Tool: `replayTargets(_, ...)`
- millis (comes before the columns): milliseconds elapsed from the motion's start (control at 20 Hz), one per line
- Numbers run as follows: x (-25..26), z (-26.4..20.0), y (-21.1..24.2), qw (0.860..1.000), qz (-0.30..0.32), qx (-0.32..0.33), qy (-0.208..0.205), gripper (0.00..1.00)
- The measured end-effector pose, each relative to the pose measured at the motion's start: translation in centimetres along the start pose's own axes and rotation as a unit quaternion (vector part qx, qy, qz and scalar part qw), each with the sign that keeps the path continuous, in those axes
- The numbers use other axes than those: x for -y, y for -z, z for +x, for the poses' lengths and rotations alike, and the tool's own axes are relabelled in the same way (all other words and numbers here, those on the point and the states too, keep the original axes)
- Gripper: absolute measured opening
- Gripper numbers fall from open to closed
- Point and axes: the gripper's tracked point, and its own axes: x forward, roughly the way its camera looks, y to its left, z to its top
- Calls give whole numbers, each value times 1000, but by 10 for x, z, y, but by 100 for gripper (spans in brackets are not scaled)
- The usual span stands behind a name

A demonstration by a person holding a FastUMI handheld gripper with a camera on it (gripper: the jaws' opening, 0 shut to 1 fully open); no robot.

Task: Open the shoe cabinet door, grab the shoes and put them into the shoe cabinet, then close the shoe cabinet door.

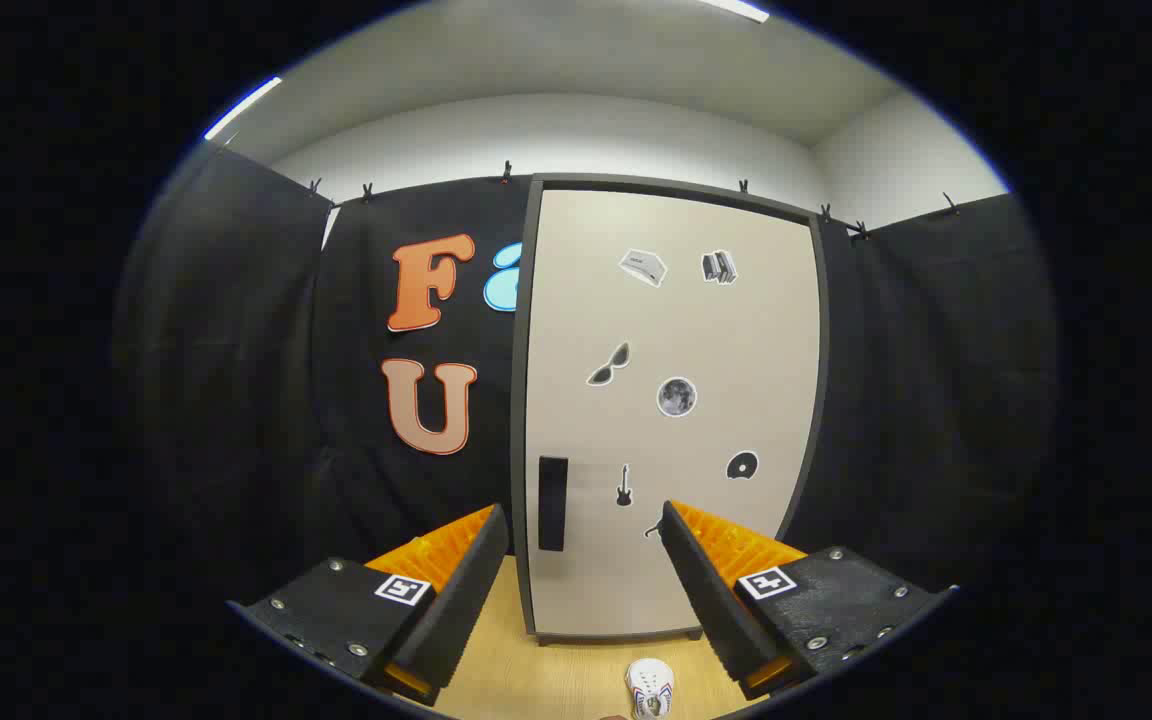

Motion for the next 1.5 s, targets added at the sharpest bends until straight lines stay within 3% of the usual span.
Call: replayTargets(1500, -33, 48, 31, 999, 5, -29, -19, 96)
